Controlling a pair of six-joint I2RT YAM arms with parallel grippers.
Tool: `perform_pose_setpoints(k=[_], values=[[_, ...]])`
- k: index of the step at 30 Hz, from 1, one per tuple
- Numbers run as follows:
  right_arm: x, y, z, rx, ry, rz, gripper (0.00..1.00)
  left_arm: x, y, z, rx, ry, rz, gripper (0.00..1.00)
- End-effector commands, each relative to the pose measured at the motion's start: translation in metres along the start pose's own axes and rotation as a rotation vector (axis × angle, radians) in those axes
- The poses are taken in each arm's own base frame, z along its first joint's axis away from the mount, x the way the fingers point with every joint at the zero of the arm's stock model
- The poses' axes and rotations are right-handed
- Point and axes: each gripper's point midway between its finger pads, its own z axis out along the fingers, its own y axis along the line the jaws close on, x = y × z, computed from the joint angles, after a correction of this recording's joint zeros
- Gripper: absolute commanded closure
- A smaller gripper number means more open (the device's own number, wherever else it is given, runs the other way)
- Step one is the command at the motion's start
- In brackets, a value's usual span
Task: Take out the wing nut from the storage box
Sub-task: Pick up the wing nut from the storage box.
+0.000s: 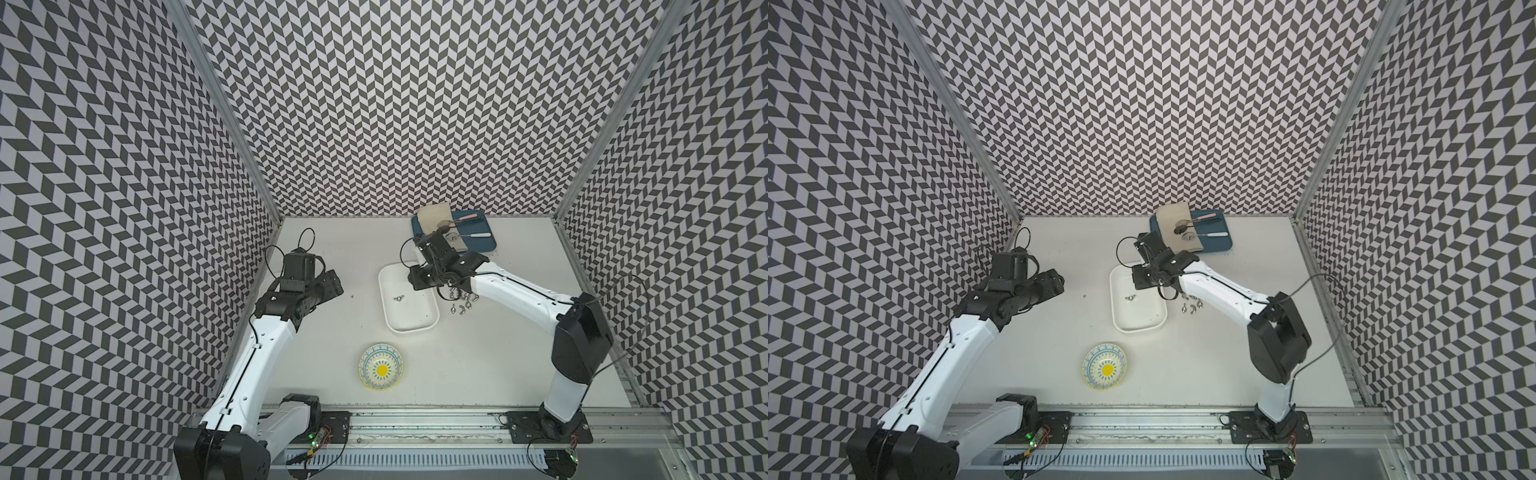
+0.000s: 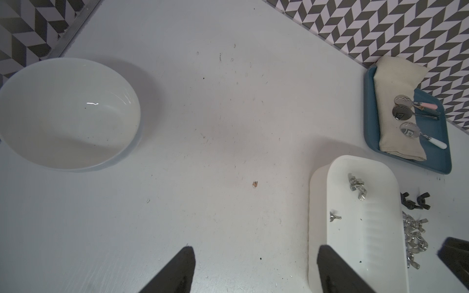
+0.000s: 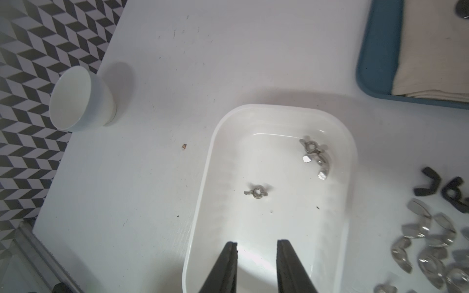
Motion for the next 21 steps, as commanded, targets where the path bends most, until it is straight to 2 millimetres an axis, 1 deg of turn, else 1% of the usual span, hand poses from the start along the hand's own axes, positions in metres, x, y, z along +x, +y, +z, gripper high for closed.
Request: perform_pose_setpoints(k=[1,7,11,16,21], values=[[0.004,0.001,0.027,0.003,0.041,-0.004,0.69,-0.014,-0.005,-0.009,0.017,-0.045,0.005,0.2],[0.021,0.006,0.064,0.029,0.103,-0.029,0.68,-0.011,-0.003,-0.01,0.014,-0.044,0.002,0.2],[0.032,0.003,0.082,0.048,0.134,-0.044,0.68,-0.012,-0.002,-0.013,0.01,-0.051,0.004,0.2],[0.037,-0.003,0.096,0.075,0.154,-0.039,0.67,-0.012,-0.002,-0.014,0.008,-0.051,0.007,0.2],[0.04,-0.007,0.103,0.093,0.165,-0.031,0.67,-0.014,-0.002,-0.014,0.009,-0.054,0.008,0.2]])
